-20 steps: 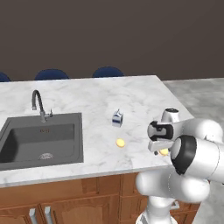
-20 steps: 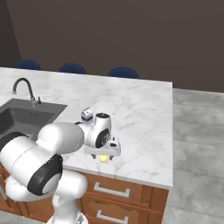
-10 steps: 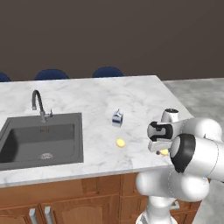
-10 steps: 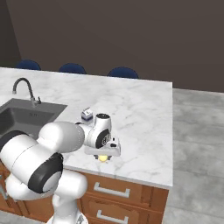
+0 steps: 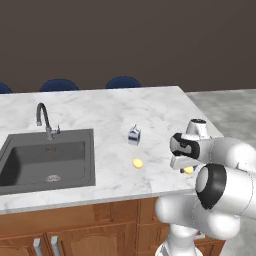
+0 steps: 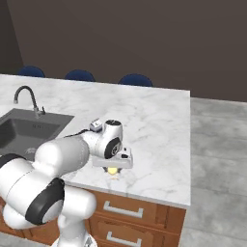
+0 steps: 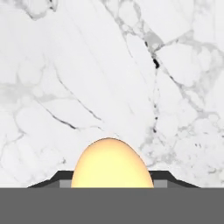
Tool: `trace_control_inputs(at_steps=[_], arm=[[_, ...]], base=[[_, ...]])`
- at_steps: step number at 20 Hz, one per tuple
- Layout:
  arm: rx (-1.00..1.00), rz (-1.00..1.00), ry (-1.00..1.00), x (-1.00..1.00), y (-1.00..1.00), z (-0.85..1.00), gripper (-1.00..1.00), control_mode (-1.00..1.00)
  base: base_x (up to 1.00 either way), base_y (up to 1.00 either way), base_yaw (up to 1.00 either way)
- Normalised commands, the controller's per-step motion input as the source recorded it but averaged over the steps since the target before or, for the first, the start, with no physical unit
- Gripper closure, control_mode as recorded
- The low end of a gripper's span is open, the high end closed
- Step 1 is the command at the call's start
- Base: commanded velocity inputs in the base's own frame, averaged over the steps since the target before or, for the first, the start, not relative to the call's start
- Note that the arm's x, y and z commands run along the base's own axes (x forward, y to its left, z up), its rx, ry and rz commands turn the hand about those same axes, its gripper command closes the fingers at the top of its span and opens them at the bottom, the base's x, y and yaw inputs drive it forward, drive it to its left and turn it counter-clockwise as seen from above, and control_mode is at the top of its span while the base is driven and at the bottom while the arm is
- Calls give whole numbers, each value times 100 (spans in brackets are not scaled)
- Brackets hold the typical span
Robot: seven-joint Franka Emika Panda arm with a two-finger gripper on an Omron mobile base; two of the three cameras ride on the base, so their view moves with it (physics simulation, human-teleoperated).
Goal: Gather the eggs and milk located in the vicinity of the sink area and place them right next to the bowl.
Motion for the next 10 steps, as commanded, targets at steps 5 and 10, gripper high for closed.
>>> trace_control_inputs(at_steps=[5,10], arm=[[5,0,-3,-37,6,96,100,-100],[2,1,0,-50,20,95,100,-100]], base=[[0,0,0],[0,0,0]])
